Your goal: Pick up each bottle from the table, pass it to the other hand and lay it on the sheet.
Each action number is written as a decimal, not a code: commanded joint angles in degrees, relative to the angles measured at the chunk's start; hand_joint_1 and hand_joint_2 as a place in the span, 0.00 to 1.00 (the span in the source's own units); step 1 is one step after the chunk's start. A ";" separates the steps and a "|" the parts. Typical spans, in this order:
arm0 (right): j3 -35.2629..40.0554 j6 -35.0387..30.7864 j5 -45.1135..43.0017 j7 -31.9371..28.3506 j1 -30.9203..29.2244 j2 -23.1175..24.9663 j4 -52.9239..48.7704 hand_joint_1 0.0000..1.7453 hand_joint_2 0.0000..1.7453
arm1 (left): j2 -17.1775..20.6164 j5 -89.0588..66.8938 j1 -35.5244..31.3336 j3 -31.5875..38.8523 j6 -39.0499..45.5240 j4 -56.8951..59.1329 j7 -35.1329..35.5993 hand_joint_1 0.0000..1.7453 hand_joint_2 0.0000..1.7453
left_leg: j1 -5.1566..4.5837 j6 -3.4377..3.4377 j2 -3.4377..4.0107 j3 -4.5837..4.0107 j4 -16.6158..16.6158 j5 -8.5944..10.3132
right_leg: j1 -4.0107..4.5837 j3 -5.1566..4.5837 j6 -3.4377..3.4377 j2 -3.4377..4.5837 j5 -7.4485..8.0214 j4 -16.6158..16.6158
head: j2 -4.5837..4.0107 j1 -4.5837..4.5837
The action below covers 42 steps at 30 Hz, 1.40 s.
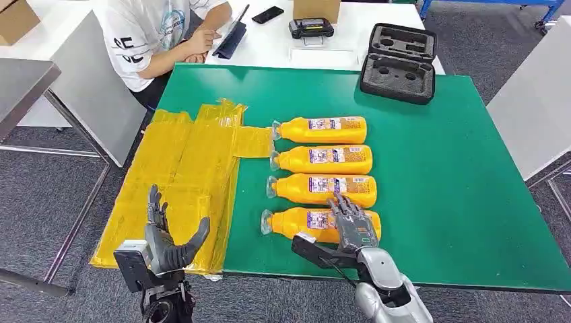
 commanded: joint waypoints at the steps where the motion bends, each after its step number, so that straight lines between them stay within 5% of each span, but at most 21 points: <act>1: 1.47 1.90 0.25 0.54 -1.59 -0.06 3.41 0.06 1.00 | 0.59 0.32 -0.11 0.56 -0.44 0.66 0.67 0.00 1.00 | 0.01 -0.06 0.12 0.36 -0.06 -0.13 | 0.01 0.31 -0.07 0.12 -0.08 -0.05 | 0.00 -0.02; 33: 2.83 2.50 -0.97 -0.10 0.27 -4.89 1.20 0.16 1.00 | 1.82 0.80 -1.37 -1.03 -1.10 2.93 0.17 0.00 1.00 | 0.00 -0.04 -0.09 0.30 -0.07 -0.06 | 0.01 0.30 -0.05 -0.09 -0.09 -0.08 | 0.00 -0.02; 42: 2.50 2.73 -0.97 0.53 1.29 -4.69 0.36 0.35 1.00 | 1.91 1.07 -1.99 -1.55 -1.01 3.67 0.06 0.00 1.00 | 0.02 -0.07 -0.06 0.44 -0.09 -0.13 | 0.02 0.43 -0.09 -0.07 -0.14 -0.09 | 0.00 0.00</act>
